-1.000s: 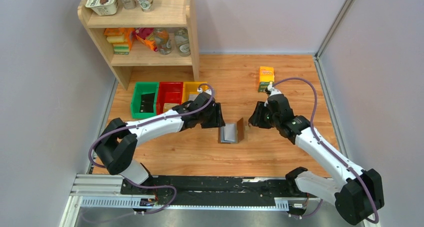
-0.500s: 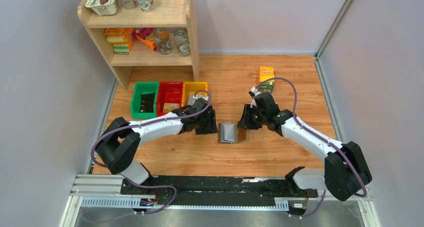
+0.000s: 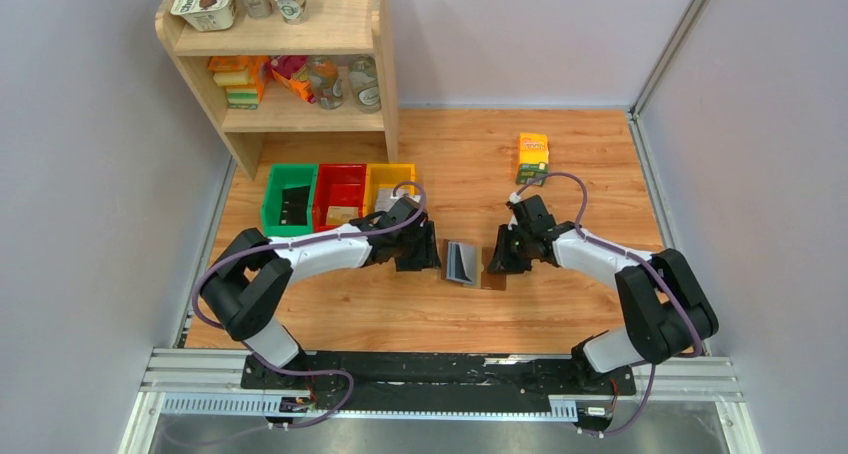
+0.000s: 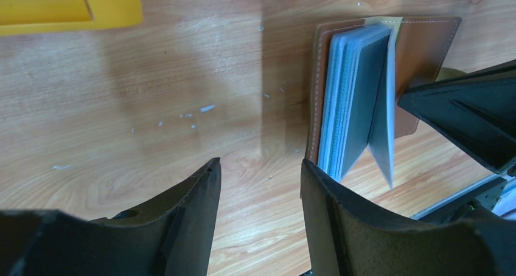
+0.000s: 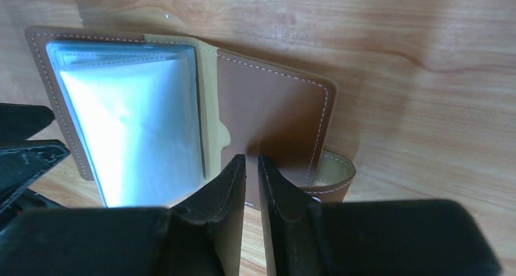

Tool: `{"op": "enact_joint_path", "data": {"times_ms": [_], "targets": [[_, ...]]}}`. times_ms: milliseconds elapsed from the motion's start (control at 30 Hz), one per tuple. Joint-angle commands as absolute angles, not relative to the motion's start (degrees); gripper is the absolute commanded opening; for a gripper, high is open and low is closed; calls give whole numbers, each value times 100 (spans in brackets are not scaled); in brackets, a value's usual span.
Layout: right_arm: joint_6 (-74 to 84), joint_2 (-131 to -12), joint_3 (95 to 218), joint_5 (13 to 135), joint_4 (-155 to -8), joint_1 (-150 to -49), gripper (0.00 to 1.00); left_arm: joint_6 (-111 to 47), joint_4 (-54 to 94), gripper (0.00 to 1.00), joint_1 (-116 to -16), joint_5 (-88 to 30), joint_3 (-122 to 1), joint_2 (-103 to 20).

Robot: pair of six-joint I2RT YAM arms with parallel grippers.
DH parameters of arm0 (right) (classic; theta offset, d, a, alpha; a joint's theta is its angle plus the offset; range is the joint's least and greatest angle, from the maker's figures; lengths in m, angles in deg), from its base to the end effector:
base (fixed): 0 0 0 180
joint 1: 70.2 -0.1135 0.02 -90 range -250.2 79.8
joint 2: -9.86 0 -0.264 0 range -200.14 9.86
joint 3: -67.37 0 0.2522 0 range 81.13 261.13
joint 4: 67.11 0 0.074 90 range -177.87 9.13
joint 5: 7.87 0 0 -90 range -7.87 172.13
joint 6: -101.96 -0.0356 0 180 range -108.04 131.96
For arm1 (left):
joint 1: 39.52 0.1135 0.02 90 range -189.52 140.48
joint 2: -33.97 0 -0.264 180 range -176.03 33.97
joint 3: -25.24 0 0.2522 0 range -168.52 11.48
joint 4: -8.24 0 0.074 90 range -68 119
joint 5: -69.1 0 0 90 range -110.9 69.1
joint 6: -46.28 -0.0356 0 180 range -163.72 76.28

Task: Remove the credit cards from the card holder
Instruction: Remove the credit card from the card holder.

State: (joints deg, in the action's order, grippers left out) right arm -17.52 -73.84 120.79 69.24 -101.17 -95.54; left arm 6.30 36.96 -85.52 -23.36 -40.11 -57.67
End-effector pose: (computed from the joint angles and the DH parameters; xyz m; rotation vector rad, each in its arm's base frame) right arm 0.2279 0.1167 0.1508 0.0291 2.7913 0.5724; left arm 0.2188 -0.2287 0.1759 -0.0760 2.6849 -0.6678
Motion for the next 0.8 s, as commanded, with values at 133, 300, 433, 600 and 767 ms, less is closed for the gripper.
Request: {"op": "enact_joint_path", "data": {"times_ms": [133, 300, 433, 600, 767], "targets": [[-1626, -7671, 11884, 6701, -9687, -9261, 21, 823, 3194, 59, -8496, -2687, -4275, -6095], [-1608, -7715, 11866, 6613, -9634, -9252, 21, 823, 3070, 58, -8487, -2714, -4336, -6280], [-1599, -7724, 11857, 6561, -9599, -9243, 21, 840, 2965, 51, -8461, -2758, -4345, -6447], [-1555, -7575, 11849, 6499, -9599, -9243, 21, 840, 2807, 22, -8426, -2820, -4214, -6421], [-1564, -7303, 11971, 6394, -9731, -9278, 22, 779, 2823, 0, -8408, -2697, -4038, -6088]]}}
